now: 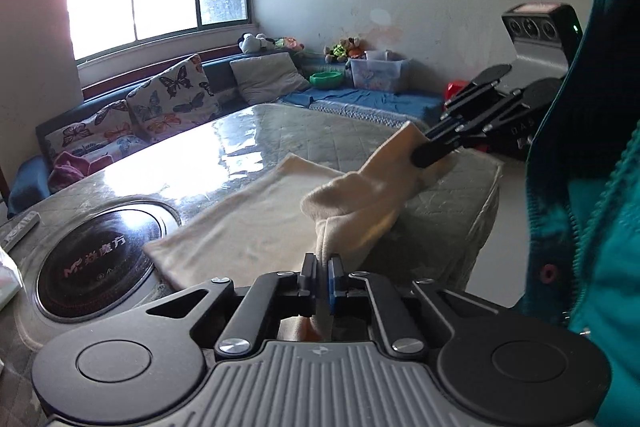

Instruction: Fold clothes

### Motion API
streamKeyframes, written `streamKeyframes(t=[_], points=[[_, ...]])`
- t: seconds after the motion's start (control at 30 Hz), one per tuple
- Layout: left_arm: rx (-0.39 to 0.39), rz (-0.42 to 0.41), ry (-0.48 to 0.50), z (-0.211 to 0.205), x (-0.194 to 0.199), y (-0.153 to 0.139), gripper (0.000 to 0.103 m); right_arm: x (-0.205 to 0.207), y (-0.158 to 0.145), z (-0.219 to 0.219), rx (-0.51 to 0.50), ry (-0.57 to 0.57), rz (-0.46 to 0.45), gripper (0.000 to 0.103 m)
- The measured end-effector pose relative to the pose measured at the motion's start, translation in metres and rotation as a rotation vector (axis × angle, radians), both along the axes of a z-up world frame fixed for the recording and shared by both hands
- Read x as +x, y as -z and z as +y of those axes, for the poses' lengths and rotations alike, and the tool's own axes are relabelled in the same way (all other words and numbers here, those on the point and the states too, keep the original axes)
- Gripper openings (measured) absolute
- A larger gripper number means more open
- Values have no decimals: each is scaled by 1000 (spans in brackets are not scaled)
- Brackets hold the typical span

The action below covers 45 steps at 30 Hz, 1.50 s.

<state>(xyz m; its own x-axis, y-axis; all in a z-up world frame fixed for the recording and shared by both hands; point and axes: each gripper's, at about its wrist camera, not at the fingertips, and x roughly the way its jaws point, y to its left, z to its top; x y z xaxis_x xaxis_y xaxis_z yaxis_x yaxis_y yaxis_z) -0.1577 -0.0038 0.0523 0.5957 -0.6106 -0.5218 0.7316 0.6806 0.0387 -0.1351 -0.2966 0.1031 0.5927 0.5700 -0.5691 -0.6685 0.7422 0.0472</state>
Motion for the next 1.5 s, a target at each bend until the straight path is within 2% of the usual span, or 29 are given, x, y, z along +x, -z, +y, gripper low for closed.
streamKeyframes(t=[0.1, 0.23, 0.37, 0.5, 0.63, 0.73, 0.8, 0.9, 0.93, 1.03, 1.07, 1.13, 1.2, 1.3, 1.4, 1.47, 1.5], points=[[-31, 4, -30, 6, 7, -6, 6, 0, -7, 2, 0, -5, -15, 9], [-63, 6, -76, 9, 36, -13, 6, 23, -14, 7, -6, 4, -46, 9], [-49, -10, -116, 4, 75, -15, 6, 61, -19, 12, -15, 12, -50, 9], [-4, 5, -162, -5, 123, 1, 6, 107, -14, 19, -40, 25, -38, 9], [46, 60, -226, -13, 168, 34, 6, 160, 17, 31, -66, 64, 15, 9], [68, 97, -281, -15, 186, 58, 6, 183, 42, 38, -82, 102, 35, 9], [82, 115, -314, -15, 194, 71, 6, 197, 64, 40, -65, 134, 97, 11], [113, 126, -339, -12, 198, 76, 9, 205, 90, 38, -59, 187, 134, 11], [116, 131, -351, -10, 198, 75, 9, 205, 90, 34, -50, 201, 134, 16], [38, 153, -352, -2, 194, 59, 10, 200, 84, 22, -9, 228, 131, 18], [10, 162, -343, -2, 192, 54, 17, 199, 81, 18, 5, 232, 128, 19], [-22, 170, -313, -6, 189, 45, 42, 200, 80, 17, 5, 227, 144, 20], [-22, 165, -272, -17, 186, 40, 44, 202, 79, 15, 4, 222, 160, 20], [15, 186, -236, -32, 194, 48, 45, 204, 77, 13, 3, 215, 185, 20], [19, 236, -222, -36, 204, 58, 44, 207, 81, 14, 6, 209, 204, 20], [31, 245, -207, -38, 206, 61, 33, 211, 85, 15, 11, 197, 222, 20], [37, 249, -199, -39, 207, 63, 19, 212, 87, 17, 8, 189, 228, 20]])
